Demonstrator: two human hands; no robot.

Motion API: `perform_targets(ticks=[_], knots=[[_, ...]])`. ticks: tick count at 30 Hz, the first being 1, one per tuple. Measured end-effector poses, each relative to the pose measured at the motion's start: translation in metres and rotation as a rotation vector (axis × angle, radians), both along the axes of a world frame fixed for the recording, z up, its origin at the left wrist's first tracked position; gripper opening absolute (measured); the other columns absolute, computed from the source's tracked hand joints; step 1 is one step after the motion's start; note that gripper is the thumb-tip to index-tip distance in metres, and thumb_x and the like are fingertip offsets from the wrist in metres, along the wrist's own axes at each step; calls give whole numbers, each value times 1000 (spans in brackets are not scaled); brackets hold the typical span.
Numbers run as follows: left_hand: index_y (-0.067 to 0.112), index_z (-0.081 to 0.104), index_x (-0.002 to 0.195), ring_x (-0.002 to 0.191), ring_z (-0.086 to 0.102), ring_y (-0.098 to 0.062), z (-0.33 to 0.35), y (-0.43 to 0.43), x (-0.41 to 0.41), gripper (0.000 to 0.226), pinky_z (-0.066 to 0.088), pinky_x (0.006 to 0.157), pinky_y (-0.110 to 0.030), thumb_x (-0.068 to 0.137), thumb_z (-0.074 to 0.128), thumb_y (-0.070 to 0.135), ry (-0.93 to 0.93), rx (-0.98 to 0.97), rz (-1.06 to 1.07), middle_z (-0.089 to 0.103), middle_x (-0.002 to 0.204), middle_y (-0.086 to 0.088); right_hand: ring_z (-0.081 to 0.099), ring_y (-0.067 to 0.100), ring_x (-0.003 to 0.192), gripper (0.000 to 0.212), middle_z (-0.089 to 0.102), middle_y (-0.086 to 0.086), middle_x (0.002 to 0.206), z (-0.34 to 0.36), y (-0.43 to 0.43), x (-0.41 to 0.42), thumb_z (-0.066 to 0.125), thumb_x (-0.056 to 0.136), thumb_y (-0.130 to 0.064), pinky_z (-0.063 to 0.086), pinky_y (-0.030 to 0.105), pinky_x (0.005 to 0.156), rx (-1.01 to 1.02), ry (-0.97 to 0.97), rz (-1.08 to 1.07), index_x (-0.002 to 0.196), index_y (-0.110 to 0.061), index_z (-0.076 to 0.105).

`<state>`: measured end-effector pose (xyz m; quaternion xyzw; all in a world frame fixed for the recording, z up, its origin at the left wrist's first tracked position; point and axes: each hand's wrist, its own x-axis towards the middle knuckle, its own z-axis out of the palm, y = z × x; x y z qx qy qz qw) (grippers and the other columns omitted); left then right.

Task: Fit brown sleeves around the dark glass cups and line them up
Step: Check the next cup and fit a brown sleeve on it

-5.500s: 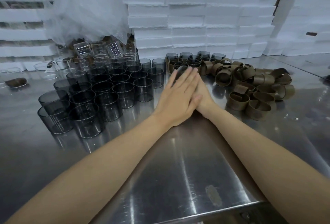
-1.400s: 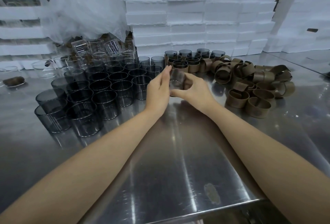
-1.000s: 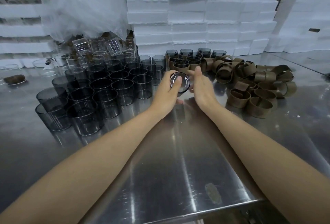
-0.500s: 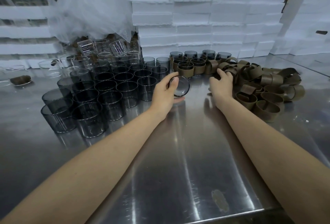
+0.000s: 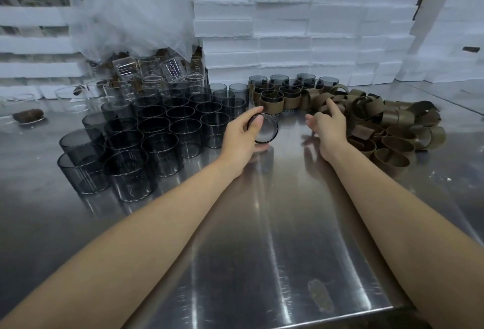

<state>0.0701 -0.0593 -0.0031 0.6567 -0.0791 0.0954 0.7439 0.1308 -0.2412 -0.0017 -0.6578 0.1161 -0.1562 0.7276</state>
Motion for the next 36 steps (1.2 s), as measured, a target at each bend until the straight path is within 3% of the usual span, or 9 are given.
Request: perform_targets(ticks=[2,4,7,10,14,19,24,28,36], knots=[[13,58,130,117,50,-17,-1,0,1,30,62,71,-35,101,51,17,1,-5,4,50,136,-7,64,6,91,66,55,-5,111,0,0,-1,40,93,4,56,17,59,22,-21,4,153,-18,23],[12,58,131,117,52,-19,-1,-1,2,31,62,70,-34,102,50,16,12,-9,22,50,137,-8,64,8,91,59,50,-3,120,0,3,-2,39,96,1,55,15,58,4,-62,-7,152,-11,27],[12,59,131,119,54,-26,2,-2,4,31,62,71,-35,102,47,12,82,-51,45,48,139,-8,66,7,78,35,57,8,127,1,8,-9,43,99,-4,55,23,72,-252,-210,-93,132,-6,54],[15,56,133,124,53,-29,3,-2,4,35,61,74,-35,102,44,6,126,-92,28,45,143,-9,65,11,61,21,67,4,103,6,19,-22,44,98,-3,53,39,70,-543,-434,-60,117,-12,47],[14,47,143,115,57,-18,1,-1,2,41,59,81,-35,102,45,7,47,6,0,49,143,-10,69,24,88,43,72,2,107,9,33,-32,52,97,-14,49,38,75,-895,-568,12,137,-11,36],[17,59,131,113,62,-29,1,0,0,33,56,90,-47,102,48,8,17,-14,27,63,119,-5,64,32,93,17,69,10,106,10,34,-38,62,92,-13,44,39,79,-1295,-861,92,105,-5,69],[17,69,117,102,69,-20,8,0,-1,28,56,90,-51,100,48,22,166,-164,21,73,101,0,57,30,97,34,62,15,109,12,35,-42,51,95,-30,39,34,79,-1362,-868,150,92,-2,70],[21,70,108,103,69,-22,8,-1,-2,30,56,90,-49,98,53,43,139,-147,-30,73,106,-4,59,30,91,17,65,9,98,15,36,-44,67,84,-18,40,37,81,-1406,-900,86,94,-4,66],[34,70,92,82,67,5,6,-2,-3,17,55,91,-52,97,58,22,34,-49,-13,69,77,25,61,31,95,55,57,18,117,18,35,-47,76,76,-11,49,37,78,-1190,-934,176,124,-6,50]])
